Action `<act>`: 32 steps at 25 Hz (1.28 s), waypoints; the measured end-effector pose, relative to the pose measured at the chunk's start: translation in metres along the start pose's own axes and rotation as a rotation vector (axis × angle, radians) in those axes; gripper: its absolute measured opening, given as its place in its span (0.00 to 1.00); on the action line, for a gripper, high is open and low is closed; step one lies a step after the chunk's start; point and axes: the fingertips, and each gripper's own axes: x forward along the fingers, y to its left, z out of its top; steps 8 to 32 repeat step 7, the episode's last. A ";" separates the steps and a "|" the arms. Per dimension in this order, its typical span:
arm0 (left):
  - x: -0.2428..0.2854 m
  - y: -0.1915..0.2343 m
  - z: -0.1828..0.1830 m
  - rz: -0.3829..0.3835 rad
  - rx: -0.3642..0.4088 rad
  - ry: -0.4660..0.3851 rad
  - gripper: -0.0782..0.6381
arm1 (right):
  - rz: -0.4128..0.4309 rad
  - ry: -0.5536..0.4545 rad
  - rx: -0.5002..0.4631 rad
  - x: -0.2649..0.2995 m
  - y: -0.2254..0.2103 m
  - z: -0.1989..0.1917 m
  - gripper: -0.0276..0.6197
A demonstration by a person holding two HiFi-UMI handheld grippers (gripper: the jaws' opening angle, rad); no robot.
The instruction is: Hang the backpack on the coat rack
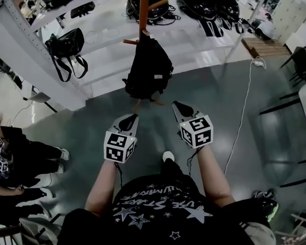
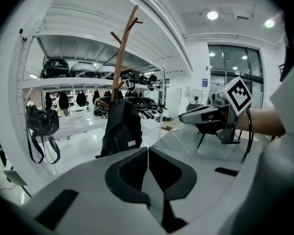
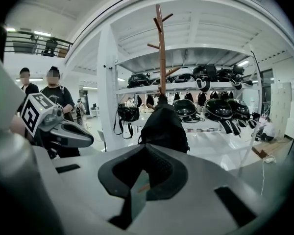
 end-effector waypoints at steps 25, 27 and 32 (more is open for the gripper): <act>-0.040 -0.013 -0.030 -0.049 0.020 -0.005 0.15 | -0.051 -0.007 0.012 -0.033 0.043 -0.017 0.06; -0.040 -0.013 -0.030 -0.049 0.020 -0.005 0.15 | -0.051 -0.007 0.012 -0.033 0.043 -0.017 0.06; -0.040 -0.013 -0.030 -0.049 0.020 -0.005 0.15 | -0.051 -0.007 0.012 -0.033 0.043 -0.017 0.06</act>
